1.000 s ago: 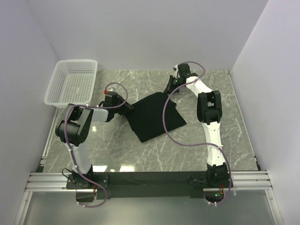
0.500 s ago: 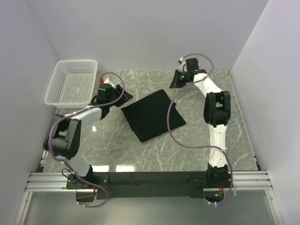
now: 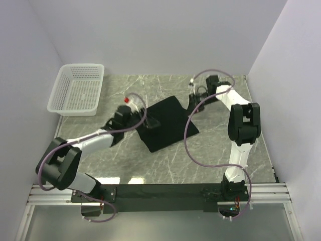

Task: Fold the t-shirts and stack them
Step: Fold the tshirt

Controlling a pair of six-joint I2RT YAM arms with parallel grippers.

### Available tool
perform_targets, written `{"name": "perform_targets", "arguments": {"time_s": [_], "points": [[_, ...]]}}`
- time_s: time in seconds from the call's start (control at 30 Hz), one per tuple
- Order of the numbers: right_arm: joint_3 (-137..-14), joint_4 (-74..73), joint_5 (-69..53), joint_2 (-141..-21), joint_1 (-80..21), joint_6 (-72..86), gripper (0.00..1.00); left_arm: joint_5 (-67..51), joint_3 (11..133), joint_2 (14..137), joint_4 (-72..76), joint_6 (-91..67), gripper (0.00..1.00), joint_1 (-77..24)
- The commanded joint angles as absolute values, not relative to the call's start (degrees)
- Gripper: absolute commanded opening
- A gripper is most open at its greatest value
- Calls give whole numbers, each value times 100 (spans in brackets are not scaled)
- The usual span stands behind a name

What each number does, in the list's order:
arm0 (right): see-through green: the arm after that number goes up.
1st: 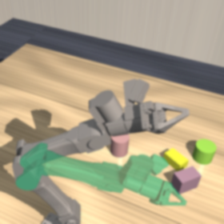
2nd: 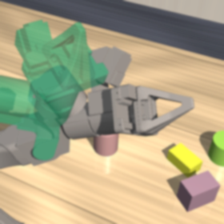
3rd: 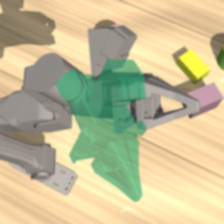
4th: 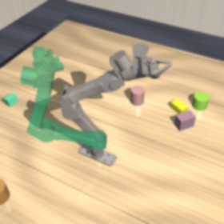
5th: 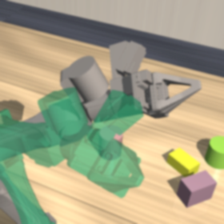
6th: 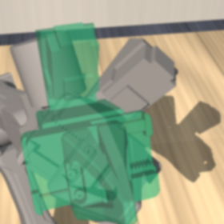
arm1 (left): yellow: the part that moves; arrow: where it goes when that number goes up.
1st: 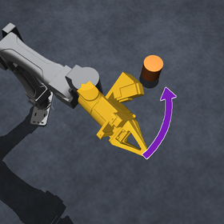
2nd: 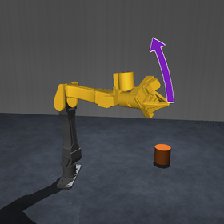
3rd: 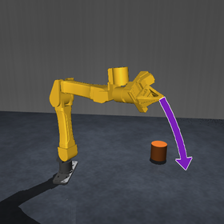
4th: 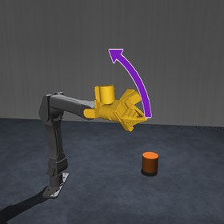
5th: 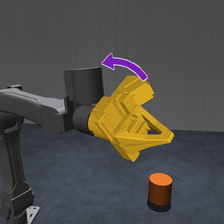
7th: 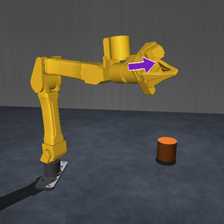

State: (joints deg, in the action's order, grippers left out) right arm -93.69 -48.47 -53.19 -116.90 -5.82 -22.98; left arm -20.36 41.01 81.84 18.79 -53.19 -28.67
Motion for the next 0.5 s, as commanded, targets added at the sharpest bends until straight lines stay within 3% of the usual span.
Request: {"name": "perform_targets", "arguments": {"time_s": [0.0,0.33,0.47], "points": [[-8783,-5502,-5617,-11470,-598,-2988,16,-2110,3772,8314,2653,-5888,50,-3383],[-8218,-4975,-5187,-11610,-589,-2532,12,-1819,3068,9087,3436,-6284,48,-3771],[-8200,-4694,-4853,-11821,-589,-2014,5,-1846,2954,9343,3489,-6337,47,-3841]]}}
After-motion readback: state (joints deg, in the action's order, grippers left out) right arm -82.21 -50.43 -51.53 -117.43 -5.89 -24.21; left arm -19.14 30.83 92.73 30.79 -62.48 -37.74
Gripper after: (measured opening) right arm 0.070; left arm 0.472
